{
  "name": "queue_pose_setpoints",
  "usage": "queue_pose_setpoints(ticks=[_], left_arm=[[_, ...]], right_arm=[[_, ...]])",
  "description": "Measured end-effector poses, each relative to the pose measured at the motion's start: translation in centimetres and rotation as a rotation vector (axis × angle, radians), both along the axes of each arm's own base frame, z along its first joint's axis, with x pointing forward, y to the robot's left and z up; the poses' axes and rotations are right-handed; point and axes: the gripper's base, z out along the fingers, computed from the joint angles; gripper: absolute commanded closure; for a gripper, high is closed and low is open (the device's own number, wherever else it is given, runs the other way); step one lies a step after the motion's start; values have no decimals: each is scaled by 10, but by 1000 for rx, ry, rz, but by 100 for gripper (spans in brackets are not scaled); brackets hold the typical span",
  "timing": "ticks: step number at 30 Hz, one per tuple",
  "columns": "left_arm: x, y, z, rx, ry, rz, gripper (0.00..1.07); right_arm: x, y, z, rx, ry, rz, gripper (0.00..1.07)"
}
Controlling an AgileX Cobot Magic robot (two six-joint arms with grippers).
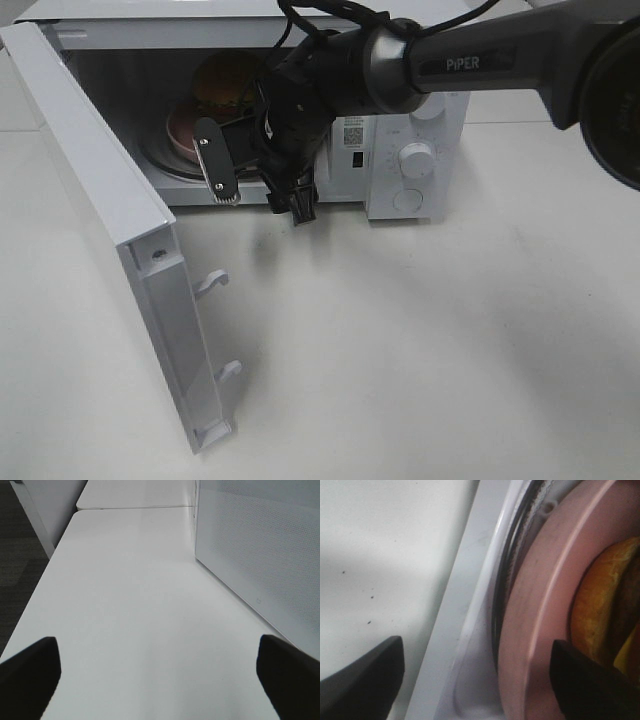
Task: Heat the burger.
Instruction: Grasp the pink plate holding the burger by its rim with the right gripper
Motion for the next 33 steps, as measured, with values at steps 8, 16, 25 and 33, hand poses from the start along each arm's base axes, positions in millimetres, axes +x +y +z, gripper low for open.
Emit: queue_pose_setpoints(ticks=[8,16,25,33], left_arm=[[0,0,0,0,0,0,7],[0,0,0,0,0,0,7],[0,0,0,0,0,0,7],[0,0,0,0,0,0,7]], right_arm=[[6,-2,-10,7,6,-9,31],[6,-1,-25,-2,25,-7,38],[9,-1,-19,13,9,-7,91],[5,-1,-11,6,26,-22,107]])
